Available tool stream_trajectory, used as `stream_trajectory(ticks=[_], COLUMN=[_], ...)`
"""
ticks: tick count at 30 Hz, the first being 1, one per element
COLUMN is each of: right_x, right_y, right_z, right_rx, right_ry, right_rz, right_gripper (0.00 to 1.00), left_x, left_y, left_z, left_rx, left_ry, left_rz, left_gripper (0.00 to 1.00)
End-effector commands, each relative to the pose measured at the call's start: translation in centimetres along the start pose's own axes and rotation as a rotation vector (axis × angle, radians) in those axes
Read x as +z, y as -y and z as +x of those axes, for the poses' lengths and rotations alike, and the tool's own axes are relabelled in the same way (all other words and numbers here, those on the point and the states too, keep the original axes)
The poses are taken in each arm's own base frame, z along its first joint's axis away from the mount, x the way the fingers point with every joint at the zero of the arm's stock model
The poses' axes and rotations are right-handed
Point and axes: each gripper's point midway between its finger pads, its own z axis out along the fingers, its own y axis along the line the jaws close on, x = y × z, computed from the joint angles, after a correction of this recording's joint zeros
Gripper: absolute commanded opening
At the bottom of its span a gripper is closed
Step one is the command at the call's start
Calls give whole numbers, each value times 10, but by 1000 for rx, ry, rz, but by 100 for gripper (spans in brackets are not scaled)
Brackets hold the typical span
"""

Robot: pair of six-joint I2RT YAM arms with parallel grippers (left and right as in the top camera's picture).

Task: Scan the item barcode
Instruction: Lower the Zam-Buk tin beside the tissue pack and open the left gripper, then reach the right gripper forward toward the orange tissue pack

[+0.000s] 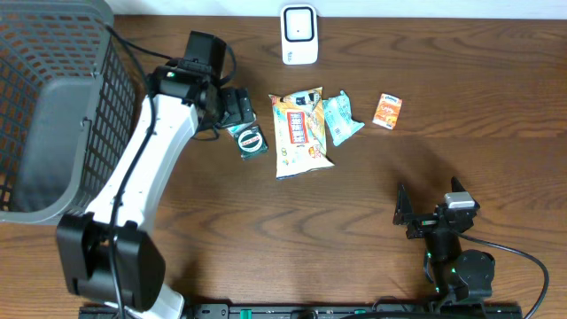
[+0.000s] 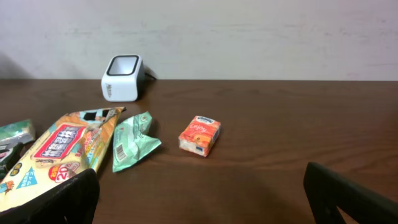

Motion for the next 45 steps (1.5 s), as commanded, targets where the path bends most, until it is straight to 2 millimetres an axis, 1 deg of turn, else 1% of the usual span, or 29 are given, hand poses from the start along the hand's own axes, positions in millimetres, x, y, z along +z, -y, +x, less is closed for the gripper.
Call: stream_trajectory(ticks=[1, 4, 19, 21, 23, 25, 27, 29, 31, 34, 35, 36, 38, 40, 41, 43, 45], right_x=[0, 0, 0, 0, -2, -5, -8, -14, -19, -20, -19, -19, -23, -33, -41, -54, -65], right_y=[3, 3, 3, -5, -20, -36, -48, -65, -76, -76, -72, -71, -71, -70, -67, -58, -50], right_z=[2, 2, 0, -11, -25, -26, -23, -23, -26, -35, -37, -41, -59, -92, -110, -139, -160], right_rx=[8, 8, 8, 94, 227, 353, 433, 525, 654, 896, 981, 1006, 1004, 961, 941, 923, 894], right_ry=[-6, -6, 2, 44, 87, 64, 29, -17, -54, -84, -82, -68, 1, 138, 224, 375, 477], right_rz=[15, 15, 15, -31, -126, -225, -300, -401, -477, -491, -472, -470, -510, -576, -599, -611, -597], right_gripper=[99, 99, 99, 99, 99, 99, 99, 99, 99, 99, 99, 99, 99, 99, 99, 99, 99], left_x=[-7, -7, -7, -7, -7, -7, -7, -7, -7, -7, -7, -7, -7, -7, -7, -7, -7], left_y=[-17, -20, -19, -19, -19, -19, -19, -19, -19, -19, -19, -19, -19, -19, -19, -19, -19], left_z=[3, 7, 7, 7, 7, 7, 7, 7, 7, 7, 7, 7, 7, 7, 7, 7, 7], left_rx=[2, 3, 3, 3, 3, 3, 3, 3, 3, 3, 3, 3, 3, 3, 3, 3, 3], left_ry=[1, -17, -15, -15, -15, -15, -15, -15, -15, -15, -15, -15, -15, -15, -15, -15, -15], left_rz=[-84, -94, -94, -94, -94, -94, -94, -94, -94, -94, -94, -94, -94, -94, -94, -94, -94], left_gripper=[97, 98, 98, 98, 97, 98, 98, 98, 98, 98, 98, 98, 98, 98, 98, 98, 98])
